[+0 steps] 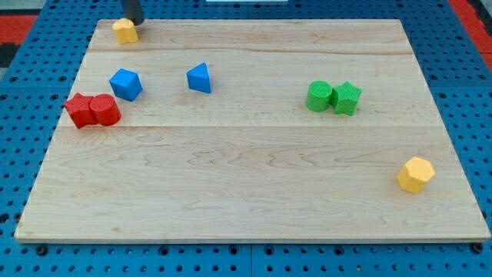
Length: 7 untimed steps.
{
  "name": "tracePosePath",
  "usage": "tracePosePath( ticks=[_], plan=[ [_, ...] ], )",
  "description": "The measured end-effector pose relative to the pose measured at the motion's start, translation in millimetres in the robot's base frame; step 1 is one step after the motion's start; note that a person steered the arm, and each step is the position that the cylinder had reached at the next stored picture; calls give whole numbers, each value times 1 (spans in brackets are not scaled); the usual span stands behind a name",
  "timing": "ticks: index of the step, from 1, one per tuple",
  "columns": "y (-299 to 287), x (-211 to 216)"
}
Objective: Place your arm towards the red star
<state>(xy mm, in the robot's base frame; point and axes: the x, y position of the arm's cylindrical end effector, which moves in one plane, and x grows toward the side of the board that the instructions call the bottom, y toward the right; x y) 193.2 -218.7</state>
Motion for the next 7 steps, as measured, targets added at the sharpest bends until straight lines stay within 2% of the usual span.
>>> tracePosePath(
  ticks=[1,3,4,5,7],
  plan=[
    [-11,10],
    [78,19],
    [146,52],
    [171,112],
    [198,197]
  ],
)
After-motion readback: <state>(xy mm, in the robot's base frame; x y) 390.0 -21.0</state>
